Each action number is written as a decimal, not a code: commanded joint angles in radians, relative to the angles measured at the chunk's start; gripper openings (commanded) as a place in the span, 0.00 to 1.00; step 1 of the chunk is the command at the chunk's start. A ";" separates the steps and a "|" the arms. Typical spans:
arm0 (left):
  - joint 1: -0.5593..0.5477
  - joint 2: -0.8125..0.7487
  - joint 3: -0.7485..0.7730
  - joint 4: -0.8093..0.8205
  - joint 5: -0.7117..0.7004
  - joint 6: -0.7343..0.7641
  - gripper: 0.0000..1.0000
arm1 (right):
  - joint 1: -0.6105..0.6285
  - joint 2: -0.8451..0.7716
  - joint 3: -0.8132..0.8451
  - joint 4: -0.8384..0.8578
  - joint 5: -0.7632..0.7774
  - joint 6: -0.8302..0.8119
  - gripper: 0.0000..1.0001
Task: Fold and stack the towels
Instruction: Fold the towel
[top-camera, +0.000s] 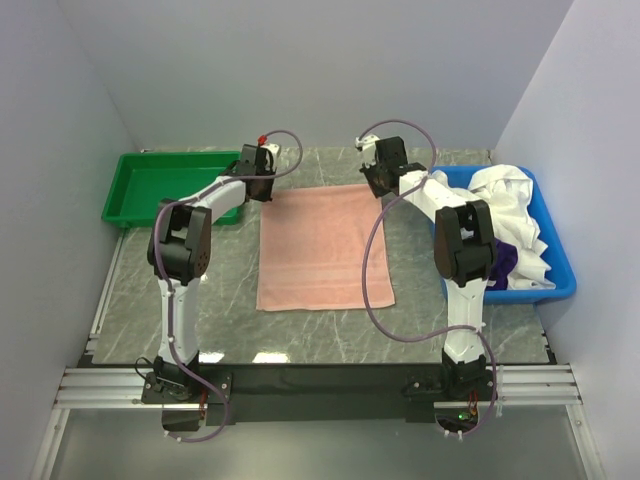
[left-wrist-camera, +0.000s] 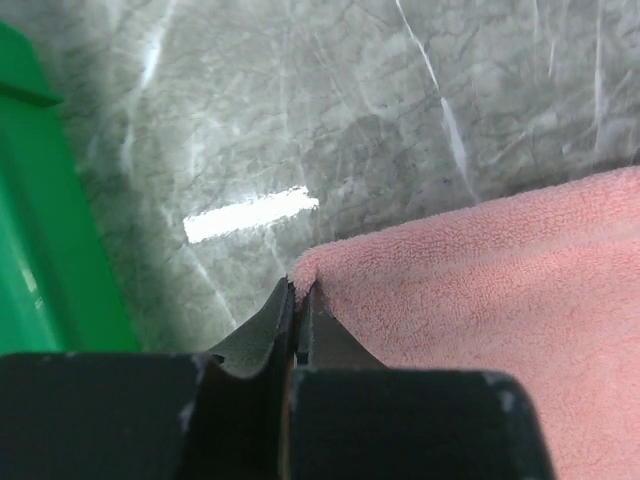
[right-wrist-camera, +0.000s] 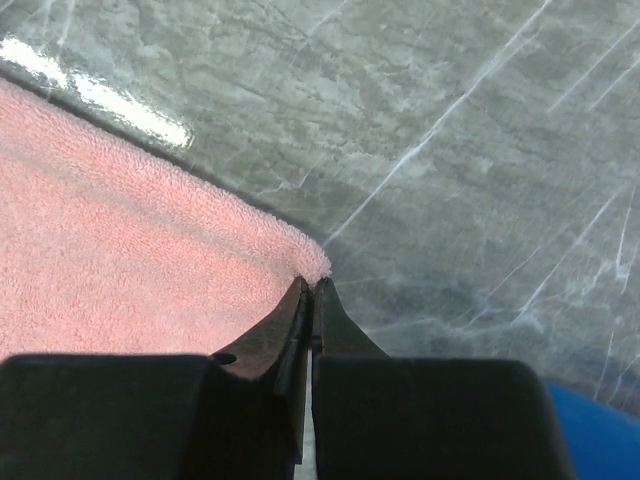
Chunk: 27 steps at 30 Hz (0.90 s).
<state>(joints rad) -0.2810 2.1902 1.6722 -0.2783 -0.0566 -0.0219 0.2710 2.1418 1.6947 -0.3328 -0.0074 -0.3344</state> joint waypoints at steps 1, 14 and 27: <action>0.037 -0.118 -0.067 0.125 -0.129 -0.013 0.01 | -0.021 -0.089 -0.029 0.090 0.104 -0.038 0.00; 0.037 -0.259 -0.238 0.229 -0.075 0.045 0.01 | -0.021 -0.229 -0.182 0.228 0.066 -0.071 0.00; 0.032 -0.501 -0.489 0.303 -0.057 -0.021 0.01 | 0.011 -0.497 -0.552 0.382 0.104 -0.060 0.00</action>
<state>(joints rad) -0.2802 1.7870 1.2213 0.0109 -0.0254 -0.0334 0.2981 1.7451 1.1961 -0.0025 -0.0368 -0.3721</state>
